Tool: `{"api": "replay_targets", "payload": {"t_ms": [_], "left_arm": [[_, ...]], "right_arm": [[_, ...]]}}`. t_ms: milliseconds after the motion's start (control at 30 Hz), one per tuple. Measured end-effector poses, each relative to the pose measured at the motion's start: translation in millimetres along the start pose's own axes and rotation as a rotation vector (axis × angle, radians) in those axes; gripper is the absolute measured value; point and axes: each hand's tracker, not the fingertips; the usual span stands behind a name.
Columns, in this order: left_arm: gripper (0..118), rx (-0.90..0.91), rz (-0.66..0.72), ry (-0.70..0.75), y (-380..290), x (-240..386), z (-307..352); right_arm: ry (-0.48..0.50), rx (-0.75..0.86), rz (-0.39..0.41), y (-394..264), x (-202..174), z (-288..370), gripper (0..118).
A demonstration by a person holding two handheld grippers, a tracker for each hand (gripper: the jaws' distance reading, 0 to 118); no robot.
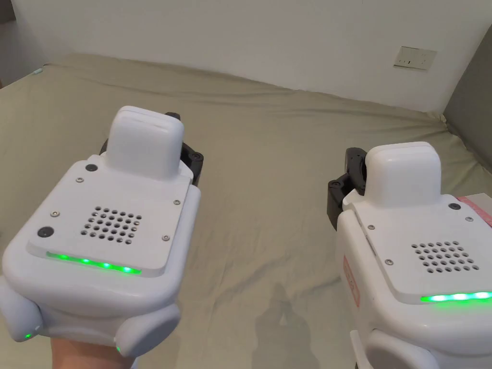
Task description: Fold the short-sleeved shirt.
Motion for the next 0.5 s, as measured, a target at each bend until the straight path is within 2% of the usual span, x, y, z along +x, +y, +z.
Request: {"api": "replay_targets", "payload": {"t_ms": [500], "left_arm": [[0,-0.005,-0.003,-0.007,-3.2,6.6,-6.3]], "right_arm": [[0.013,-0.011,0.001,-3.7,-0.8,-9.2,2]]}}
